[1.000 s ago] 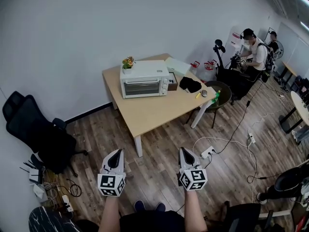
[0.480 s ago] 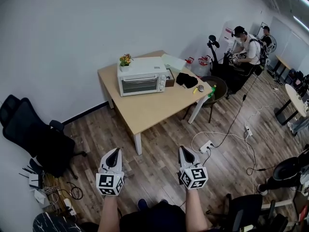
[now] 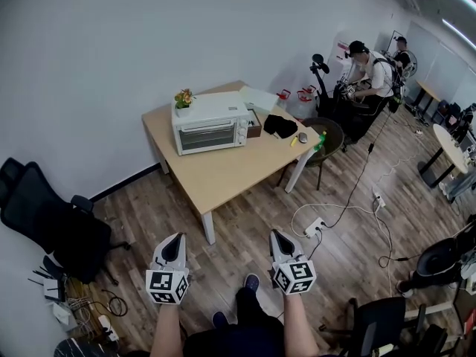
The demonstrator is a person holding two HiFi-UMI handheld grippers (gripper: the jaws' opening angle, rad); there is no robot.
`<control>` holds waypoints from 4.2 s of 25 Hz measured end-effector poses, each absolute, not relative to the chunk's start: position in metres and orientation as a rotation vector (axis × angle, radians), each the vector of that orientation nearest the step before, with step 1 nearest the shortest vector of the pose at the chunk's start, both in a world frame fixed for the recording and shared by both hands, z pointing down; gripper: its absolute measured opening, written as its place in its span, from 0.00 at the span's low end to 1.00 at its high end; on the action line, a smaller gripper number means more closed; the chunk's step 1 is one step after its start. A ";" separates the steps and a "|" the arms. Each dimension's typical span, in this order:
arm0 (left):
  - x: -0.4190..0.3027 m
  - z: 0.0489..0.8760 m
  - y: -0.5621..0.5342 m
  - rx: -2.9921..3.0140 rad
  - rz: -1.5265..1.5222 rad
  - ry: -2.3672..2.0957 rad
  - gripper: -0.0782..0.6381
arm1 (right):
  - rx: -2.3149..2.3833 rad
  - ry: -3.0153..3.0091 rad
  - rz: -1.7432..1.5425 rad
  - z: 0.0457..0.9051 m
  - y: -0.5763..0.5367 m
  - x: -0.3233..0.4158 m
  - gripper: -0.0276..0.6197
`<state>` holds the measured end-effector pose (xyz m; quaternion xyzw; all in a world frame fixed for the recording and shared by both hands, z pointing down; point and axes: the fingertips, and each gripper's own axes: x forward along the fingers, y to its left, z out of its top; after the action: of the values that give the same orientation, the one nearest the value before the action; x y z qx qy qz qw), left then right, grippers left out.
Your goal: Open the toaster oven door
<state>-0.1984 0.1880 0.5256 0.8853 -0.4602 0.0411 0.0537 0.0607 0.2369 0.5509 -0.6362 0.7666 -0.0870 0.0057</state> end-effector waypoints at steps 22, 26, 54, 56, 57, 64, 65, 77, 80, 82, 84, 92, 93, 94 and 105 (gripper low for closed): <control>-0.156 0.533 0.126 2.703 0.132 -1.319 0.11 | -1.953 2.446 -0.301 0.559 0.161 0.082 0.06; -0.141 0.542 0.122 2.709 0.137 -1.254 0.11 | -1.957 2.453 -0.299 0.561 0.156 0.085 0.06; -0.124 0.552 0.020 2.604 0.131 -1.439 0.11 | -1.920 2.478 -0.350 0.574 0.041 0.128 0.06; -0.119 0.551 0.010 2.598 0.129 -1.441 0.11 | -1.906 2.479 -0.361 0.574 0.028 0.133 0.06; -0.116 0.550 0.005 2.595 0.128 -1.447 0.11 | -1.897 2.483 -0.368 0.575 0.021 0.135 0.06; -0.098 0.552 -0.028 2.544 0.129 -1.532 0.11 | -1.841 2.537 -0.378 0.578 -0.021 0.158 0.06; -0.095 0.551 -0.032 2.538 0.128 -1.544 0.11 | -1.831 2.548 -0.377 0.578 -0.027 0.161 0.06; -0.087 0.527 -0.059 2.507 0.099 -1.676 0.11 | -1.765 2.584 -0.375 0.566 -0.074 0.183 0.06; -0.095 0.524 -0.067 2.474 0.062 -1.699 0.11 | -1.757 2.619 -0.363 0.565 -0.082 0.177 0.06; -0.098 0.524 -0.073 2.465 0.040 -1.706 0.11 | -1.750 2.629 -0.355 0.563 -0.087 0.174 0.06; -0.101 0.524 -0.079 2.454 0.013 -1.719 0.11 | -1.747 2.628 -0.350 0.562 -0.093 0.172 0.06; -0.109 0.519 -0.115 2.489 0.050 -1.719 0.11 | -1.786 2.583 -0.352 0.559 -0.127 0.166 0.06; -0.110 0.520 -0.121 2.491 0.062 -1.721 0.11 | -1.799 2.581 -0.340 0.557 -0.131 0.164 0.06; -0.111 0.522 -0.126 2.495 0.075 -1.716 0.11 | -1.818 2.592 -0.318 0.557 -0.134 0.161 0.06; -0.130 0.537 -0.184 2.509 0.068 -1.601 0.11 | -1.865 2.557 -0.371 0.565 -0.174 0.140 0.06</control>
<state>-0.1299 -0.1842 0.5371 0.8400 -0.5359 0.0227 0.0821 0.1403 -0.1743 0.5648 -0.5853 0.8021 -0.1163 -0.0225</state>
